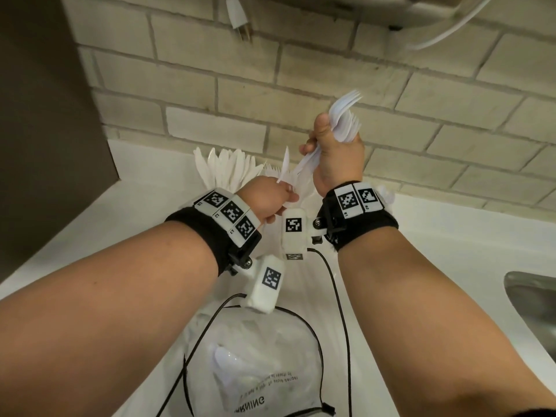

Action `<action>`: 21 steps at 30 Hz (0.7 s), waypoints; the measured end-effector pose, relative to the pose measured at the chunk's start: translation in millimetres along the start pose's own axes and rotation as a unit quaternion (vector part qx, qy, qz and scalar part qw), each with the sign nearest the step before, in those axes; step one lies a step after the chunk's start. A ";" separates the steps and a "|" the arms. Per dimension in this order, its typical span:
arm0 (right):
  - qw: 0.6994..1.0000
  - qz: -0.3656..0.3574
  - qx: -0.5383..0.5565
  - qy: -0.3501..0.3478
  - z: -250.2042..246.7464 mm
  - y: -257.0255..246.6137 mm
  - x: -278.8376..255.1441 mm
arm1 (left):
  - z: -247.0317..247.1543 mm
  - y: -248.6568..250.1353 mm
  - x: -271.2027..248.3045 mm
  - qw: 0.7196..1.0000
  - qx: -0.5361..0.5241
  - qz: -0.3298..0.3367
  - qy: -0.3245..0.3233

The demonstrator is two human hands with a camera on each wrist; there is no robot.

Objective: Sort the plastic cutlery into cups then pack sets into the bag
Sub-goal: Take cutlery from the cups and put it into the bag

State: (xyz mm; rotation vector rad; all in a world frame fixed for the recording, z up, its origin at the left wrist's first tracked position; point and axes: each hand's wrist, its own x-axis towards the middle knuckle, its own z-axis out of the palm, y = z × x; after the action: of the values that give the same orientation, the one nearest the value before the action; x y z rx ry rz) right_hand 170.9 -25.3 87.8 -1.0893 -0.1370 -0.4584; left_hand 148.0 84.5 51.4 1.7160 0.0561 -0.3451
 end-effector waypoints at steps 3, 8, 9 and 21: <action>1.000 -0.001 0.015 0.004 1.6 -2.0 -0.3 | -2.4 0.3 0.6 1.000 0.007 -0.018 -0.006; 0.999 -0.032 0.024 0.014 1.6 -9.0 3.6 | -3.0 2.7 -3.6 0.999 0.006 -0.045 -0.019; 0.999 -0.038 0.008 0.012 0.2 -8.2 3.9 | -3.7 2.0 -3.1 0.999 -0.004 -0.039 -0.011; 0.977 0.063 -0.201 0.043 -27.9 53.0 -3.2 | -23.3 -4.3 -17.5 0.983 -0.140 0.031 0.114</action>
State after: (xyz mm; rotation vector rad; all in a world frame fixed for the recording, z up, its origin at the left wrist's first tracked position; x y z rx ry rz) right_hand 187.3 -28.8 30.1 -1.4629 0.1054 -0.4284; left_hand 135.0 110.7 54.9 1.4682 0.2092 -0.0881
